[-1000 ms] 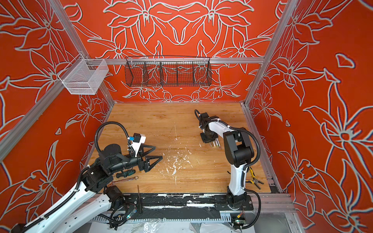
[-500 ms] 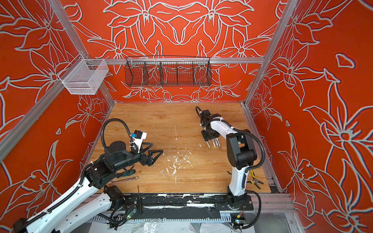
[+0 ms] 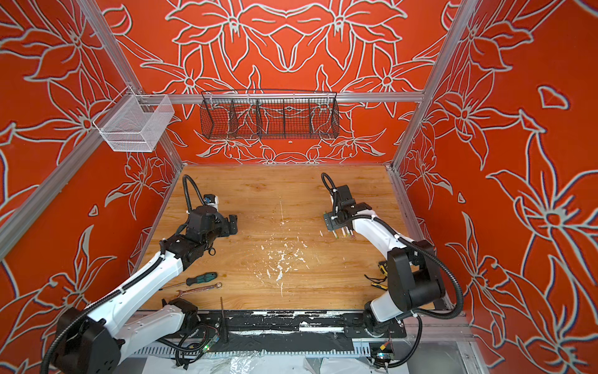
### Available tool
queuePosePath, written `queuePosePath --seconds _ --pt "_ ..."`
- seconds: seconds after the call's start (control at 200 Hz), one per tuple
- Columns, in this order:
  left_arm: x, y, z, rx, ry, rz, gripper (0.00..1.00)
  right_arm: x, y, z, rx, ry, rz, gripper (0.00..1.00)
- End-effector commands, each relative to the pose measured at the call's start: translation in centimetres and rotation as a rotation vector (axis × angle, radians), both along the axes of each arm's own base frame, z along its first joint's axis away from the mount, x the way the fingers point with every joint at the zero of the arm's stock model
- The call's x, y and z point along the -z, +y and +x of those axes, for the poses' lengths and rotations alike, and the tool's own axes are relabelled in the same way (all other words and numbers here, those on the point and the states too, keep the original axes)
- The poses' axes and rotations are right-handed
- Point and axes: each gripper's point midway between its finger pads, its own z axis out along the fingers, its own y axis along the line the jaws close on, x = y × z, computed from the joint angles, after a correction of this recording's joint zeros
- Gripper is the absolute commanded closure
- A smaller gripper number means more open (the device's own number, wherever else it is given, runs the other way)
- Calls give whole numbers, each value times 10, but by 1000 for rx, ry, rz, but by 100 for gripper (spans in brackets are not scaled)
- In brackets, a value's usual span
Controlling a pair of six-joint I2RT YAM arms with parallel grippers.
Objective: Insert the pens into the pen caps
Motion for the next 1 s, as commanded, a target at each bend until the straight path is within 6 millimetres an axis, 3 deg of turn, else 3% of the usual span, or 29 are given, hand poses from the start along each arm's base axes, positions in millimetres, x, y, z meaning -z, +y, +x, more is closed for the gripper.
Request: queuePosePath --seconds 0.0,0.055,0.185,0.385,0.52,0.651,0.736,0.901,0.991 --pt "10 43 12 -141 -29 60 3 -18 -11 23 12 -220 -33 3" --pt "25 54 17 -170 -25 40 3 -20 -15 26 22 -278 -26 3" --pt "35 61 37 -154 -16 74 3 -22 -22 26 14 -460 -30 3" --pt "66 65 53 -98 -22 171 3 1 -51 20 128 -506 28 3" --pt "66 62 53 -66 -86 169 3 -3 -67 6 192 -599 86 3" --pt "63 57 34 -14 -191 120 3 4 -79 -1 218 -681 167 3" --pt "68 53 24 19 -271 92 3 9 -79 0 230 -606 157 3" --pt "70 62 30 -36 -213 99 3 9 -87 2 276 -615 140 3" --pt "72 53 32 22 -209 93 3 6 -87 2 272 -639 144 2"
